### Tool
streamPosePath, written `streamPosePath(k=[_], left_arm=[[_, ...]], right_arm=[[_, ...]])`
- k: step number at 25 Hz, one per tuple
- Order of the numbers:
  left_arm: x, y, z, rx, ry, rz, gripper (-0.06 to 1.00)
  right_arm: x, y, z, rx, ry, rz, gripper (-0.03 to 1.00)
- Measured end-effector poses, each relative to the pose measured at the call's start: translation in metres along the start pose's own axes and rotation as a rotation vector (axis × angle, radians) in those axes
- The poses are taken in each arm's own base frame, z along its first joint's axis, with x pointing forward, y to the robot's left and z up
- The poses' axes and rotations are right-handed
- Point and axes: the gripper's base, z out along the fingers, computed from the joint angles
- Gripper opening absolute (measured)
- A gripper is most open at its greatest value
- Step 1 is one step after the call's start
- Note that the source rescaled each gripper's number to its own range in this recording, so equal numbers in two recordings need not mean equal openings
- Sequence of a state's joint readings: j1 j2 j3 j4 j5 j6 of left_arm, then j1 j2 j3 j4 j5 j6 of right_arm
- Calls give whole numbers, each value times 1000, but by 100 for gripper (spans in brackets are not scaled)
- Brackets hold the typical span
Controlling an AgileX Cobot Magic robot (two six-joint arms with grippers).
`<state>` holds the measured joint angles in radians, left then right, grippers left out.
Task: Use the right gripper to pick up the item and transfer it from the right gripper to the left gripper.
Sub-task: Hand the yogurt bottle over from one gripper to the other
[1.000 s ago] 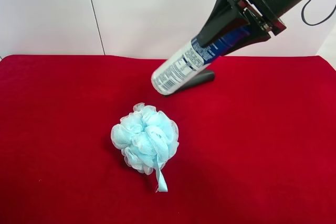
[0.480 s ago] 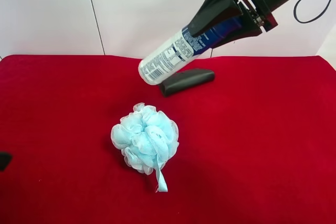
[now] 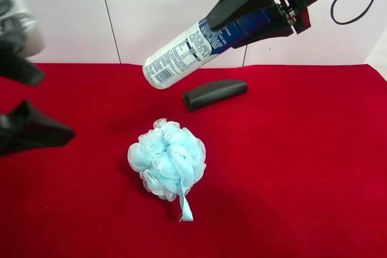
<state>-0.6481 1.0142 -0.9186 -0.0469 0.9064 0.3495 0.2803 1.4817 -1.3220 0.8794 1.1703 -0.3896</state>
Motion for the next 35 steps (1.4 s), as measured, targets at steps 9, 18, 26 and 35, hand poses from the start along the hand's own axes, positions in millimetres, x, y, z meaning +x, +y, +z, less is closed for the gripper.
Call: streamPosePath(k=[9, 18, 26, 35], left_arm=[[-27, 1, 17, 21, -35, 68, 100], [-35, -16, 16, 67, -90, 177, 100], [-37, -16, 20, 65, -92, 177, 100], [-38, -18, 47, 98, -5, 188, 100]], right_arm=[[0, 3, 1, -20, 4, -20, 1], [8, 18, 43, -84, 131, -81, 1], [12, 40, 58, -131, 123, -123, 1], [12, 47, 62, -149, 98, -142, 1]])
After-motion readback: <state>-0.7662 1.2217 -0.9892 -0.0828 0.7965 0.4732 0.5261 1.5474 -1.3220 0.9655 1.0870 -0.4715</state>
